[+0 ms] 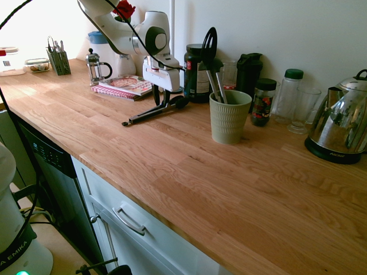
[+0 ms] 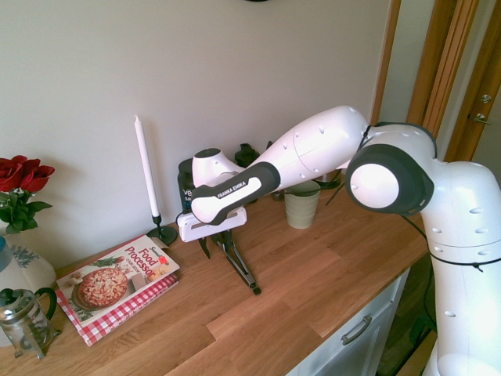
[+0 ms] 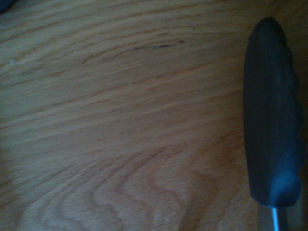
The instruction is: Put the tongs back in the holder
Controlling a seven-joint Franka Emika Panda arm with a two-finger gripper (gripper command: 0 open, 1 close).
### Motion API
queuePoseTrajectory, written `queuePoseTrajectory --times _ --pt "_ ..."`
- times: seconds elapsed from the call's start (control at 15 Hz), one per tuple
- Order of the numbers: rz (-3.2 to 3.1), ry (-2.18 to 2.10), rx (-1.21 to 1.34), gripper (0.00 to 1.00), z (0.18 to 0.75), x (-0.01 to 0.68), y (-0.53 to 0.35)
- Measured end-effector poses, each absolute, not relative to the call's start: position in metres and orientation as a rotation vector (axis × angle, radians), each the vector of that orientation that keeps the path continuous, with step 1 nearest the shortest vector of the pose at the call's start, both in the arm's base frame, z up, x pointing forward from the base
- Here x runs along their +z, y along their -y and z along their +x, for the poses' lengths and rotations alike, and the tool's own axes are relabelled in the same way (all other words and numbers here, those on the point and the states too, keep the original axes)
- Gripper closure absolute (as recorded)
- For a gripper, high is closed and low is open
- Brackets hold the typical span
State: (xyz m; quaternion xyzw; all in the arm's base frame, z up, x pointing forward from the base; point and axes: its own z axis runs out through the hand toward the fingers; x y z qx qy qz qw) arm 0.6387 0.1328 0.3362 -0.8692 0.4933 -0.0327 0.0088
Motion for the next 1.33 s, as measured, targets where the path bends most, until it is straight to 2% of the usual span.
queuePoseTrajectory --times 1.07,1.33 --pt "-2.751 -1.460 -0.084 1.00 0.641 0.338 -0.119" --pt "-2.748 -1.433 -0.118 1.00 0.640 0.363 -0.108"
